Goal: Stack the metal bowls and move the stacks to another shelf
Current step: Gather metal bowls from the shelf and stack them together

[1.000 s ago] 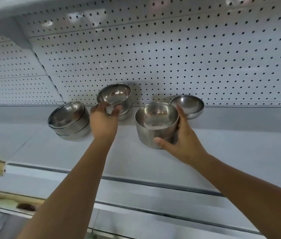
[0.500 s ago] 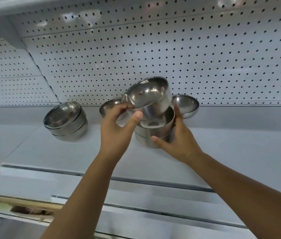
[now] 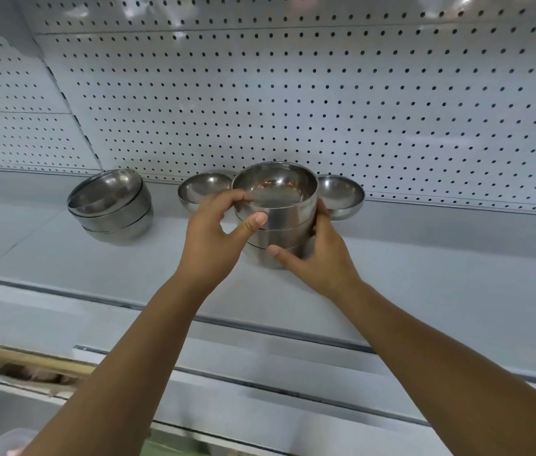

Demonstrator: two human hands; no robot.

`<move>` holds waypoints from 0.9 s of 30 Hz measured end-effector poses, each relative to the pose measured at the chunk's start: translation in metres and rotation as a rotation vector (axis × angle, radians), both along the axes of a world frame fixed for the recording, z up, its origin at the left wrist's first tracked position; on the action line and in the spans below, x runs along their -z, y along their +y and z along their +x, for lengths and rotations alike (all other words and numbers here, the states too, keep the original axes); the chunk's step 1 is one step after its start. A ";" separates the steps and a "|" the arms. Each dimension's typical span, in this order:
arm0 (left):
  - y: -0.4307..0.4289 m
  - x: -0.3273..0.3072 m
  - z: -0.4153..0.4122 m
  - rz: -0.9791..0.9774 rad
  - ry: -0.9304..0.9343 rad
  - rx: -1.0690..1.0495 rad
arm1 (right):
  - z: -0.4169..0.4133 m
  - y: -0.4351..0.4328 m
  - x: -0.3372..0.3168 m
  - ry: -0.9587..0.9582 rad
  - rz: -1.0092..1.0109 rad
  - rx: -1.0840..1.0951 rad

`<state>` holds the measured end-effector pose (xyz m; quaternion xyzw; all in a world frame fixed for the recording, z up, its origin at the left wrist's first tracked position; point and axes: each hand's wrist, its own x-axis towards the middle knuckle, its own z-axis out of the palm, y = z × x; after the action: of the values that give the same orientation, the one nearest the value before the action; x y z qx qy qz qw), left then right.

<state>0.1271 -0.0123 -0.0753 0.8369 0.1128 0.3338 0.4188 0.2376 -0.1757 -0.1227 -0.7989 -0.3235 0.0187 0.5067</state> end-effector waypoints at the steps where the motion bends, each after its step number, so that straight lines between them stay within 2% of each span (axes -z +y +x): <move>1: 0.000 -0.001 -0.001 -0.017 0.015 0.007 | 0.000 -0.001 0.000 0.005 0.007 -0.002; 5: 0.000 -0.003 -0.008 -0.097 0.025 0.057 | 0.001 -0.002 0.000 0.032 0.048 -0.020; 7: 0.003 0.000 -0.016 -0.111 -0.008 0.009 | 0.001 -0.002 -0.001 0.052 0.046 -0.033; 12: 0.023 0.008 -0.040 -0.140 -0.085 -0.278 | -0.001 -0.001 -0.002 0.061 -0.035 -0.057; 16: 0.048 0.017 -0.061 -0.103 -0.129 -0.553 | -0.007 0.003 -0.005 0.103 -0.020 -0.048; 21: 0.079 0.023 -0.079 -0.065 -0.067 -0.739 | -0.018 0.024 -0.004 0.132 0.005 -0.089; 27: 0.119 0.025 -0.085 -0.094 0.071 -0.722 | -0.024 0.050 -0.008 0.146 0.018 -0.160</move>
<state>0.0425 0.1063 -0.1002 0.7341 0.4306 0.4254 0.3080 0.2138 -0.1258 -0.1147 -0.7624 -0.3484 0.1142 0.5332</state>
